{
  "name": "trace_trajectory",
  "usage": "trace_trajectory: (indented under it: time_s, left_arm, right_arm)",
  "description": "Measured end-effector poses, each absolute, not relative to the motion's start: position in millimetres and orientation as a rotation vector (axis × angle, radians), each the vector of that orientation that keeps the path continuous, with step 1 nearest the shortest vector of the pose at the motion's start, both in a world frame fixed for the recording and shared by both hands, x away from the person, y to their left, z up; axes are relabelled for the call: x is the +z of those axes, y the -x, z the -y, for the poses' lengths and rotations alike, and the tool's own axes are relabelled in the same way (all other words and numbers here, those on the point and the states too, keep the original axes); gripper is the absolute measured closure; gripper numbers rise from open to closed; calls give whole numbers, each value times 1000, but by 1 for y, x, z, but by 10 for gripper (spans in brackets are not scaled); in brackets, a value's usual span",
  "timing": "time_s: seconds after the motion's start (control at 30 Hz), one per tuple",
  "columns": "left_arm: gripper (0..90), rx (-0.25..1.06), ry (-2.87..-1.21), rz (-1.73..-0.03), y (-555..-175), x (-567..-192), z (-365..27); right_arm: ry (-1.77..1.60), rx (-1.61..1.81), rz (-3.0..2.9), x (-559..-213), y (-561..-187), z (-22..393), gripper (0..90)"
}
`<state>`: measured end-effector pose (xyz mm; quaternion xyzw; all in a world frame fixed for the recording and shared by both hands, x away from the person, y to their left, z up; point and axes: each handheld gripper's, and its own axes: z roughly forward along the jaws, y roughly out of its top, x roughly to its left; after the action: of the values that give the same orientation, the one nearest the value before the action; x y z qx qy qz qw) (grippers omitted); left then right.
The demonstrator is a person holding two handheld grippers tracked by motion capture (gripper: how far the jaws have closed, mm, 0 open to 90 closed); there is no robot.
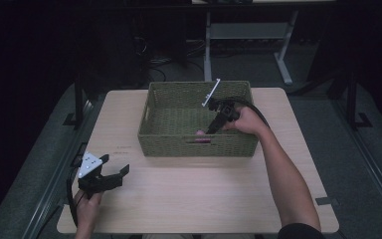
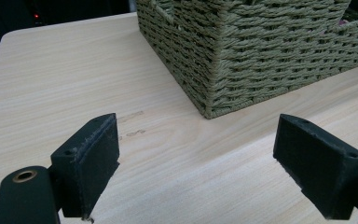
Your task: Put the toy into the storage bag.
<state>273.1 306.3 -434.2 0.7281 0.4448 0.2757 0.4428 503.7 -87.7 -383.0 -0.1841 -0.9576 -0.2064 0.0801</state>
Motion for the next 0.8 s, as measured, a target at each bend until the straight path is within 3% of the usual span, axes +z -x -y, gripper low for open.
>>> trace_trajectory:
  time_s: [0.8]
  left_arm:
    - [138, 684, -1814, -1102, -273, -435, -305]
  right_arm:
    - [633, -707, 2858, -367, -495, 116, 519]
